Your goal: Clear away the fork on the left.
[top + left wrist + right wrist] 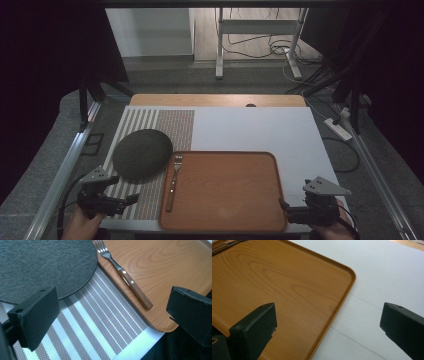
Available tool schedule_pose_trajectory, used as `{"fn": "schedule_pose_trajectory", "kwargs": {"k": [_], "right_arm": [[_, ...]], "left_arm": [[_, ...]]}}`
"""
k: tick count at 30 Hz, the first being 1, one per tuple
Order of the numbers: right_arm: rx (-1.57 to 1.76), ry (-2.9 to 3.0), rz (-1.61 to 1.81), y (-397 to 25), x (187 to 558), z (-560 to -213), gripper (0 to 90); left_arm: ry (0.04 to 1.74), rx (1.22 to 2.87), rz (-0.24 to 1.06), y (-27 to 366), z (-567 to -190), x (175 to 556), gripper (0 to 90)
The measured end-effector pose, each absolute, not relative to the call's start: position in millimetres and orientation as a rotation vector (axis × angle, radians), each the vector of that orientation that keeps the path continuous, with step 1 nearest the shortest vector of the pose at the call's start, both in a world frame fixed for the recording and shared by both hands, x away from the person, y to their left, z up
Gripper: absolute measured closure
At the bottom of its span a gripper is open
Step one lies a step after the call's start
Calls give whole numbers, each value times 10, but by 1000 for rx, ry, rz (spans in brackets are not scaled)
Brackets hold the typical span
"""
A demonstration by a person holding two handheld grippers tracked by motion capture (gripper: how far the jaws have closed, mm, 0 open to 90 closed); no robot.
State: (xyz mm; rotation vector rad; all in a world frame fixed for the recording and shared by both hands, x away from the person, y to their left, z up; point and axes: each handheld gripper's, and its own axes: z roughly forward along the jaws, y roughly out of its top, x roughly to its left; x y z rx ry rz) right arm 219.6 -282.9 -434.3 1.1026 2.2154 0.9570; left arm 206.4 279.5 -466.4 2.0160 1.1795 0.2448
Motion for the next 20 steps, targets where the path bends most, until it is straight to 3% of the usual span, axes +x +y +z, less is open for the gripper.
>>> {"fn": "schedule_pose_trajectory", "kwargs": {"k": [20], "right_arm": [[1102, 2217, 951, -2824, 2195, -4344, 13]], "left_arm": [[1195, 2007, 316, 2858, -4632, 1913, 0]]}}
